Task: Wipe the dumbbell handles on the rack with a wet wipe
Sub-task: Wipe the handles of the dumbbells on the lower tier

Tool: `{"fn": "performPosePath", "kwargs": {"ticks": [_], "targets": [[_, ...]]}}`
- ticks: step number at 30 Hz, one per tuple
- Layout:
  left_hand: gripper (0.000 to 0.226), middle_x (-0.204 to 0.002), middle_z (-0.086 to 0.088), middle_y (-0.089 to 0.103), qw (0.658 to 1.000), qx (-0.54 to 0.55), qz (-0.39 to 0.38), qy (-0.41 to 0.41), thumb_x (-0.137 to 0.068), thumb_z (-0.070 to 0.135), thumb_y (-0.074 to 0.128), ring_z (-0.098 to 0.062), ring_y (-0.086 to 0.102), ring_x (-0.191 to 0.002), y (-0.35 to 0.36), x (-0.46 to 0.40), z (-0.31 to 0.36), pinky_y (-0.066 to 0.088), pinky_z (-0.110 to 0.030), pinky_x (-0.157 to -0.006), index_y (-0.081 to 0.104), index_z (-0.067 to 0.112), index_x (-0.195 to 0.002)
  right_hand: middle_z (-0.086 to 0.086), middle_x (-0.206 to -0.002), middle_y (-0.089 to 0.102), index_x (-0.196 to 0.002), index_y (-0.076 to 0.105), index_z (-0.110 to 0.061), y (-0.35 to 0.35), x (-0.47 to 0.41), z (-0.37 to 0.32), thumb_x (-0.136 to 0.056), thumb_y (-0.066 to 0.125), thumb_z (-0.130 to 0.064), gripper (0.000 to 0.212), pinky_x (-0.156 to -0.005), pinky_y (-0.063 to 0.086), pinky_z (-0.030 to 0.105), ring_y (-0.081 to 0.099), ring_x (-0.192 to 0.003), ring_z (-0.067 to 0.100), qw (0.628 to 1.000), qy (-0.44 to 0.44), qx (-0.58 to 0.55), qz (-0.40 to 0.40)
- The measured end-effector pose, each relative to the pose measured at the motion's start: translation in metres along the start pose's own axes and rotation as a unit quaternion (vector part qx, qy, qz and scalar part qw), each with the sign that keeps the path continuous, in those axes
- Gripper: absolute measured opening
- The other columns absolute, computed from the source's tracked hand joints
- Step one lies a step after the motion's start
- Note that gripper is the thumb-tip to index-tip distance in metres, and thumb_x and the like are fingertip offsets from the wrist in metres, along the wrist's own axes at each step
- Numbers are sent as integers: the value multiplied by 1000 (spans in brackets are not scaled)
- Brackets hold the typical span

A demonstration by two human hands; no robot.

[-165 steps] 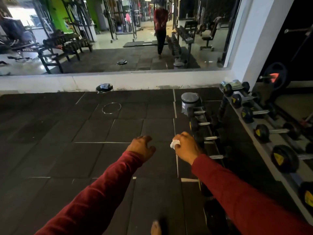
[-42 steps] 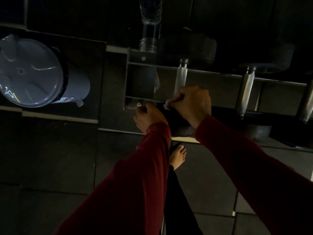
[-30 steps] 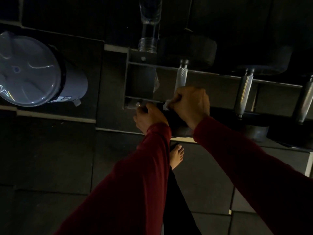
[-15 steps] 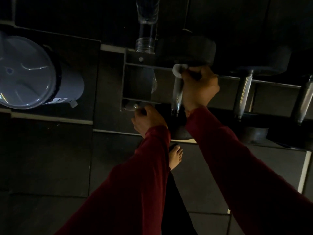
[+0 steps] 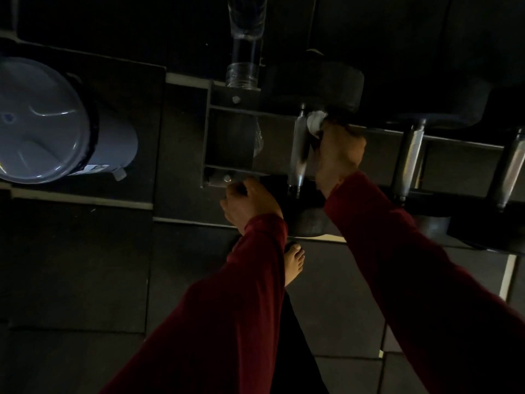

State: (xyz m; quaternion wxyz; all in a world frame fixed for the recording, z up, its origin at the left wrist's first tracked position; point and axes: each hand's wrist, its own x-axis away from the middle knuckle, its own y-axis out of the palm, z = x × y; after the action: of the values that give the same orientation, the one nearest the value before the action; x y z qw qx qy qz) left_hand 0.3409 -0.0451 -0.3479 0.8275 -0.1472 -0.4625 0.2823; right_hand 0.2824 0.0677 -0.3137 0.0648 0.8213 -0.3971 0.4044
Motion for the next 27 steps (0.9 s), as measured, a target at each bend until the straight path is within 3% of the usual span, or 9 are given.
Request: {"fn": "performPosePath", "kwargs": {"ticks": [3, 6, 9, 11, 15, 21, 23, 25, 27], "targets": [[41, -101, -6, 65, 1000, -2, -11, -1, -82, 45, 41, -22, 61, -97, -1, 0, 0, 51, -45, -91, 68, 18, -99, -19, -65, 61, -60, 58, -32, 7, 18, 2, -86, 72, -40, 30, -76, 54, 22, 63, -69, -3, 990, -88, 106, 17], [52, -100, -6, 65, 1000, 6, -1, -2, -72, 51, 36, -22, 61, -97, -2, 4, 4, 51, -47, -91, 69, 19, -96, -19, -54, 59, -58, 61, -29, 8, 11, 2, -89, 72, -32, 32, -61, 49, 9, 60, -54, -8, 993, -59, 89, 43], [60, -99, -5, 65, 1000, 5, 13, -1, -64, 56, 31, -23, 61, -95, -2, 4, 4, 50, -48, -90, 69, 21, -94, -5, -76, 69, -75, 68, -21, 1, 3, -9, -90, 69, -14, 16, -73, 59, 28, 70, -82, 12, 998, 57, -25, -8], [60, -98, -5, 65, 1000, 5, 14, -1, -63, 57, 31, -23, 62, -94, -1, 5, 5, 51, -48, -89, 69, 22, -93, -2, -78, 67, -80, 68, -21, -2, -1, -11, -89, 68, -9, 15, -83, 59, 39, 69, -89, 16, 999, 47, -9, -24], [59, -98, -7, 65, 1000, -5, 7, -1, -63, 57, 33, -25, 62, -95, -2, 5, 4, 51, -49, -89, 69, 19, -92, -22, -64, 59, -62, 63, -34, 0, 5, -2, -86, 74, -28, 27, -74, 51, 12, 58, -64, -11, 976, -126, 175, 42], [57, -101, -8, 65, 1000, -7, 12, 5, -68, 52, 36, -25, 60, -98, -3, 8, 8, 49, -48, -92, 69, 17, -97, -22, -61, 58, -58, 59, -32, -1, -2, -3, -85, 76, -22, 33, -78, 52, 19, 55, -63, -9, 975, -131, 172, 55], [56, -102, -8, 65, 1000, -4, 10, 4, -69, 52, 36, -25, 60, -98, -3, 8, 8, 49, -47, -92, 69, 17, -98, -22, -67, 62, -64, 68, -28, -2, -2, 2, -86, 74, -22, 24, -72, 46, 6, 58, -63, -6, 939, -231, 245, 66], [52, -102, -8, 65, 1000, 0, 6, -1, -71, 50, 38, -25, 60, -97, -3, 7, 8, 49, -47, -92, 69, 17, -98, -12, -75, 69, -81, 77, -20, -6, 2, 13, -88, 72, -21, 9, -64, 37, -2, 59, -67, -1, 868, -376, 318, 68], [46, -102, -9, 65, 1000, -3, 2, -1, -77, 46, 42, -26, 60, -98, -3, 5, 7, 49, -47, -92, 69, 16, -99, -4, -88, 73, -92, 77, -18, -9, 6, 23, -92, 67, -19, 10, -74, 40, 1, 62, -77, 1, 807, -467, 358, 45]]}}
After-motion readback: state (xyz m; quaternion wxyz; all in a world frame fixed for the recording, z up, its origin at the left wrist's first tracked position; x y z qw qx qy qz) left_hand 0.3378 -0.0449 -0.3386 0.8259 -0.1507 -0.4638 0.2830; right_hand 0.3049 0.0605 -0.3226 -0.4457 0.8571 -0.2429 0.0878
